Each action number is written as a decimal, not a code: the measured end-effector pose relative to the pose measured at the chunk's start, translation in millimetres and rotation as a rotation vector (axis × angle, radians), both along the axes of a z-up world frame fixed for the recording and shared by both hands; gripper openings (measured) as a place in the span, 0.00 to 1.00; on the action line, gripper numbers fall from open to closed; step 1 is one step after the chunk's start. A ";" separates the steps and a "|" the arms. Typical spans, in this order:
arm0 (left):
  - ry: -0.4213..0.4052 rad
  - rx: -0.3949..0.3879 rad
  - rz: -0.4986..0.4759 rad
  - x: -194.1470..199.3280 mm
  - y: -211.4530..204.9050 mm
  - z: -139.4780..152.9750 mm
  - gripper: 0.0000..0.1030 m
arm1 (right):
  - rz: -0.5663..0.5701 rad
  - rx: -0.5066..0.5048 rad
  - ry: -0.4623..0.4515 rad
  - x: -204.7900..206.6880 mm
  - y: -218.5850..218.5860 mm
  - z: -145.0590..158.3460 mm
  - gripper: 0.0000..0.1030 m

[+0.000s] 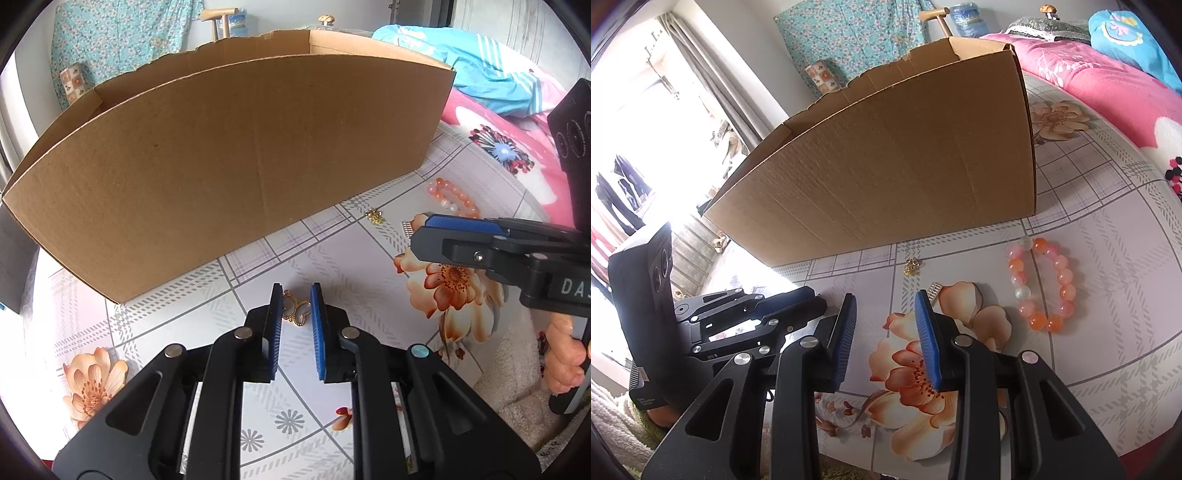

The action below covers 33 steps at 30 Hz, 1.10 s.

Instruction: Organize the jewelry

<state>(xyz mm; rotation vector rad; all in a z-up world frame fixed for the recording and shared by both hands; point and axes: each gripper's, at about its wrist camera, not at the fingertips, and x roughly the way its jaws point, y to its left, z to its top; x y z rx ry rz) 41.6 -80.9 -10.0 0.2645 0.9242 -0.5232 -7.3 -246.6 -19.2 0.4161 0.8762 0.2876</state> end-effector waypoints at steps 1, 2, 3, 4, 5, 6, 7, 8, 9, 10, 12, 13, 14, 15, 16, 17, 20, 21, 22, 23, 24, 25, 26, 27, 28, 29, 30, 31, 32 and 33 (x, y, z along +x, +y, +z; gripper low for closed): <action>-0.005 -0.005 -0.003 -0.5 1.3 1.3 0.13 | -0.001 -0.004 -0.001 -0.4 0.7 0.7 0.32; -0.011 -0.010 -0.005 -0.8 2.7 2.9 0.13 | -0.001 -0.011 -0.003 -0.8 1.4 1.5 0.32; -0.017 -0.015 -0.007 -0.8 5.8 5.2 0.13 | -0.003 -0.021 -0.004 -1.5 2.3 2.2 0.32; -0.027 -0.027 -0.009 -1.8 7.7 8.6 0.13 | -0.003 -0.029 -0.005 -1.3 3.3 2.6 0.32; -0.039 -0.038 -0.012 -2.8 9.5 12.1 0.13 | -0.004 -0.036 -0.006 -1.0 4.6 2.8 0.32; -0.052 -0.046 -0.014 -3.8 11.0 15.2 0.13 | -0.004 -0.046 -0.005 -1.1 5.6 3.1 0.32; -0.062 -0.053 -0.018 -5.1 12.7 17.4 0.13 | -0.004 -0.056 -0.006 -1.0 6.4 3.5 0.32; -0.073 -0.062 -0.020 -5.9 14.3 20.4 0.13 | -0.005 -0.065 -0.007 -0.9 7.0 3.8 0.32; -0.081 -0.066 -0.020 -6.2 14.9 22.5 0.13 | -0.008 -0.082 -0.010 -0.5 7.9 4.6 0.32; -0.090 -0.072 -0.020 -6.5 16.3 24.9 0.13 | -0.008 -0.095 -0.010 0.3 8.4 5.0 0.32; -0.102 -0.087 -0.023 -6.8 18.6 28.8 0.13 | -0.006 -0.122 -0.011 2.4 9.2 5.8 0.32; -0.108 -0.093 -0.024 -7.4 19.5 30.1 0.13 | -0.003 -0.139 -0.013 3.5 10.3 6.4 0.32; -0.112 -0.095 -0.025 -7.3 20.0 30.9 0.14 | -0.001 -0.159 -0.013 4.8 11.7 6.7 0.32; -0.117 -0.095 -0.025 -7.1 20.6 31.5 0.13 | 0.002 -0.175 -0.012 5.6 12.7 6.8 0.32; -0.120 -0.096 -0.024 -6.0 21.1 32.1 0.13 | 0.007 -0.193 -0.010 7.3 14.0 6.7 0.32; -0.120 -0.095 -0.024 -4.8 20.7 31.9 0.13 | 0.010 -0.211 -0.007 9.5 15.6 6.5 0.32; -0.114 -0.099 -0.019 -2.4 21.6 29.4 0.13 | 0.020 -0.257 0.011 13.8 17.0 3.7 0.28; -0.113 -0.101 -0.017 -1.4 22.5 28.5 0.13 | 0.022 -0.273 0.023 16.6 18.0 2.2 0.26; -0.112 -0.101 -0.015 -0.8 21.8 27.3 0.13 | 0.024 -0.278 0.034 18.9 18.5 0.7 0.25; -0.112 -0.103 -0.014 -0.3 22.5 27.0 0.13 | 0.026 -0.278 0.040 19.6 18.7 -0.6 0.24; -0.111 -0.106 -0.012 0.2 23.6 26.7 0.13 | 0.028 -0.282 0.051 21.6 19.6 -2.2 0.21; -0.111 -0.108 -0.011 0.5 24.4 26.6 0.13 | 0.026 -0.296 0.054 22.8 21.2 -3.1 0.20; -0.111 -0.110 -0.011 0.5 25.2 26.4 0.13 | 0.025 -0.312 0.055 23.4 22.9 -3.1 0.19; -0.110 -0.113 -0.009 0.7 26.1 26.2 0.13 | 0.027 -0.334 0.056 24.5 25.4 -2.9 0.17; -0.108 -0.115 -0.009 0.4 26.5 26.0 0.13 | 0.027 -0.349 0.061 25.5 26.9 -3.0 0.16; -0.108 -0.118 -0.010 0.1 26.7 25.9 0.13 | 0.026 -0.363 0.066 26.3 28.1 -3.1 0.13; -0.108 -0.120 -0.011 -0.4 26.8 25.8 0.13 | 0.029 -0.390 0.071 27.3 29.7 -2.9 0.09; -0.109 -0.121 -0.013 -0.8 26.7 25.9 0.13 | 0.032 -0.401 0.075 28.1 30.8 -2.7 0.08; -0.109 -0.123 -0.014 -1.2 26.8 26.1 0.13 | 0.033 -0.402 0.084 29.5 31.0 -2.5 0.06; -0.110 -0.126 -0.015 -1.6 27.0 26.1 0.14 | 0.032 -0.401 0.088 30.0 31.3 -2.2 0.06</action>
